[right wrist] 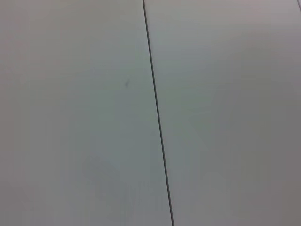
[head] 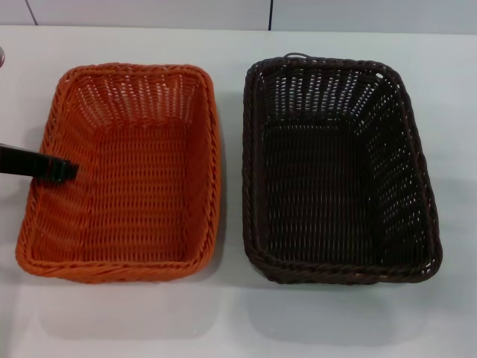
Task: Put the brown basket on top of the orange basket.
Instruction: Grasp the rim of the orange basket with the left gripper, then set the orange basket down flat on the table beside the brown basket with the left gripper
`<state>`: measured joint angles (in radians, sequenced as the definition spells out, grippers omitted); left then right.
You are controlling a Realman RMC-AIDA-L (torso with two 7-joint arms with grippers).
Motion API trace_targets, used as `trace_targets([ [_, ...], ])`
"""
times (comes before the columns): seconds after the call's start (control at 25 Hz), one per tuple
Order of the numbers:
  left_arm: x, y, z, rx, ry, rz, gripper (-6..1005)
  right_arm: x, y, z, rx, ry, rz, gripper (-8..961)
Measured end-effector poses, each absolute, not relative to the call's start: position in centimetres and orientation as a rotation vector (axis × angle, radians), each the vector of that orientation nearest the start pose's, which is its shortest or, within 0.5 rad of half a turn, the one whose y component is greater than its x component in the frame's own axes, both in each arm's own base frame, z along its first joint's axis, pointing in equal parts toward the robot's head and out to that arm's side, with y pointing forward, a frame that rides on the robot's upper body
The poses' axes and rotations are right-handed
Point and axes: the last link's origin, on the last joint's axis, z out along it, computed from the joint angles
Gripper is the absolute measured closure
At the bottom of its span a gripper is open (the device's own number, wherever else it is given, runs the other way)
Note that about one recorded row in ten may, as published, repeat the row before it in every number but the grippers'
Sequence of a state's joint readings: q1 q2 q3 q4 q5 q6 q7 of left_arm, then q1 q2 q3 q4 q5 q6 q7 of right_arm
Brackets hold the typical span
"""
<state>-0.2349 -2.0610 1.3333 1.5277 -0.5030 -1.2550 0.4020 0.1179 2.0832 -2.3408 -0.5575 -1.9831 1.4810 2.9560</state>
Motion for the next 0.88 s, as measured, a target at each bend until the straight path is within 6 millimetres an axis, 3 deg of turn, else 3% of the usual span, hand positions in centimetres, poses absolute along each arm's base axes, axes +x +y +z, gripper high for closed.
trace_targets([
  [0.24, -26.6, 33.4, 5.5, -2.116, -1.138, 0.223, 772, 32.3, 25.1, 1.8, -1.097, 0.453, 0.770, 164],
  [0.44, -25.8, 34.5, 6.3, -2.160, -0.994, 0.231, 792, 32.0, 25.3, 1.8, -1.098, 0.450, 0.780, 165],
  [0.68, -22.5, 38.3, 8.4, -2.280, -0.707, 0.167, 803, 32.1, 25.3, 1.9, -1.097, 0.450, 0.777, 164],
  [0.84, -21.1, 39.9, 8.0, -2.388, -0.614, 0.130, 816, 32.2, 25.1, 1.9, -1.094, 0.450, 0.773, 165],
  [0.88, -19.8, 41.1, 7.0, -2.482, -0.503, 0.122, 819, 32.3, 25.0, 1.9, -1.094, 0.450, 0.771, 165],
])
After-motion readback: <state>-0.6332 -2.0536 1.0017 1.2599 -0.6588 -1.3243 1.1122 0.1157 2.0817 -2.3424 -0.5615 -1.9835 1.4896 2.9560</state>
